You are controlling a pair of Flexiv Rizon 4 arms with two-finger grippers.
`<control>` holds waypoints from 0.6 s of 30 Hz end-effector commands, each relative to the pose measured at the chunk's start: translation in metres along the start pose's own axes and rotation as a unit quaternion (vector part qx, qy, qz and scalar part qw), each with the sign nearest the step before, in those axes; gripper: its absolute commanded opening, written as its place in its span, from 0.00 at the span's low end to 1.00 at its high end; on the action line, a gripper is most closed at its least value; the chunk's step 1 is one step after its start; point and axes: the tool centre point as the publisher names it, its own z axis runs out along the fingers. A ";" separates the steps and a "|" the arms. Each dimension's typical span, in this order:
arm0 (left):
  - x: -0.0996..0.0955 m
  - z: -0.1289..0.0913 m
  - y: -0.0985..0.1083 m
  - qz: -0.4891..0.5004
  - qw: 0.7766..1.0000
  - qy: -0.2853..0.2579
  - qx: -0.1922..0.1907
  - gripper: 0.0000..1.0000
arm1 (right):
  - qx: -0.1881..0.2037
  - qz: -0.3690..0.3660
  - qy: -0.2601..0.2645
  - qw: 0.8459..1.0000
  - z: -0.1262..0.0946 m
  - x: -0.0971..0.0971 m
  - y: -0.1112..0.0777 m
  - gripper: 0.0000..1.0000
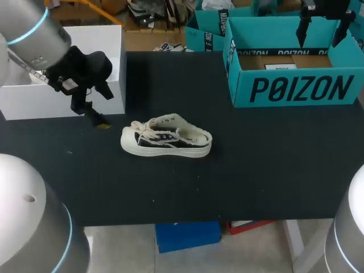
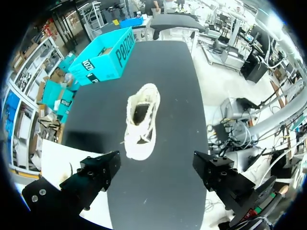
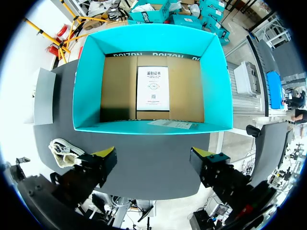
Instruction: Take the shoe out of the shoebox, open the shoe tongue, remove and reinsert the insole, then place the shoe into the shoebox
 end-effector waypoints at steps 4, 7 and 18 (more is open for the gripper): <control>-0.029 0.006 0.011 -0.005 0.995 0.019 0.093 1.00 | 0.000 0.000 0.000 1.000 0.000 0.000 0.000 1.00; -0.036 0.006 0.011 -0.005 0.995 0.014 0.095 1.00 | 0.000 0.000 0.000 1.000 0.000 0.000 0.000 1.00; -0.040 0.009 0.009 -0.002 0.995 0.022 0.102 1.00 | 0.000 0.000 0.000 1.000 0.000 0.000 0.000 1.00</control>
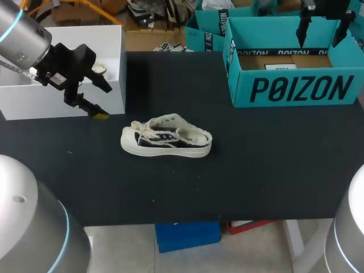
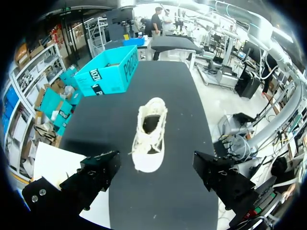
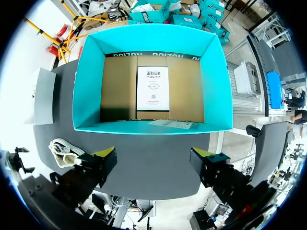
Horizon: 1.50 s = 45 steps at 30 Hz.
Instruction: Take the shoe out of the shoebox, open the shoe tongue, remove and reinsert the insole, then place the shoe into the shoebox
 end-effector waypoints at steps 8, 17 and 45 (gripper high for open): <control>-0.002 0.000 0.000 0.001 1.000 0.001 -0.001 1.00 | -0.094 -0.144 0.074 0.982 -0.003 0.029 -0.039 1.00; -0.002 0.000 0.000 0.001 1.000 0.001 -0.001 1.00 | -0.182 -0.304 0.111 0.928 0.017 0.060 -0.104 1.00; -0.002 0.000 0.000 0.001 1.000 0.001 -0.001 1.00 | -0.237 -0.417 0.126 0.868 0.023 0.089 -0.132 1.00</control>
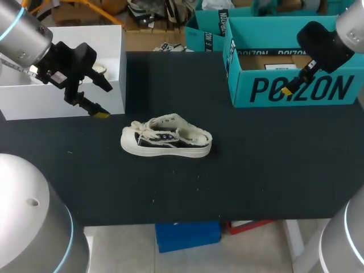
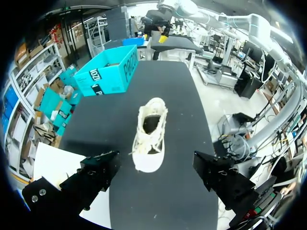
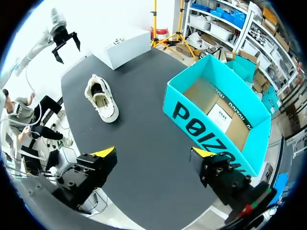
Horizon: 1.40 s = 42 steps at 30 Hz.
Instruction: Take the shoe out of the shoebox, open the shoe tongue, remove and reinsert the insole, then place the shoe into the shoebox
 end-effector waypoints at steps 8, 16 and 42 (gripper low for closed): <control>0.000 0.001 0.001 0.001 1.000 -0.002 0.001 1.00 | -0.115 -0.122 0.064 0.984 0.021 0.008 0.002 1.00; 0.000 0.001 0.001 0.001 1.000 -0.002 0.001 1.00 | -0.177 -0.180 0.098 0.963 0.041 0.017 0.008 1.00; 0.000 0.001 0.001 0.001 1.000 -0.002 0.001 1.00 | -0.250 -0.260 0.159 0.919 0.091 0.089 0.040 1.00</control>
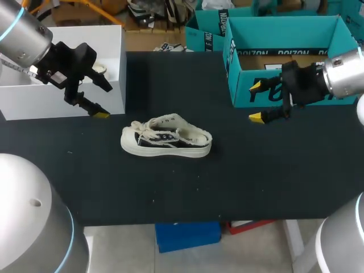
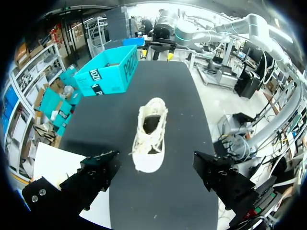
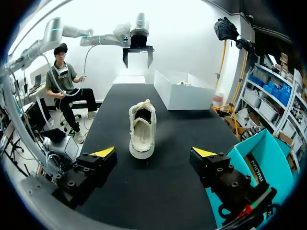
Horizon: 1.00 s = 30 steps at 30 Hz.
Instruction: Take the shoe out of the shoebox, open the shoe tongue, remove and reinsert the insole, then place the shoe into the shoebox
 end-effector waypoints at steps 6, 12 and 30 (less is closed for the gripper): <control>0.000 0.001 0.001 0.001 1.000 -0.001 0.000 1.00 | 0.004 0.001 -0.003 1.000 0.007 0.000 0.004 1.00; 0.000 0.001 0.001 0.001 1.000 -0.001 0.000 1.00 | 0.004 0.001 -0.003 1.000 0.007 0.000 0.004 1.00; 0.000 0.001 0.001 0.001 1.000 -0.001 0.000 1.00 | -0.065 -0.026 0.036 0.997 0.075 0.006 0.000 1.00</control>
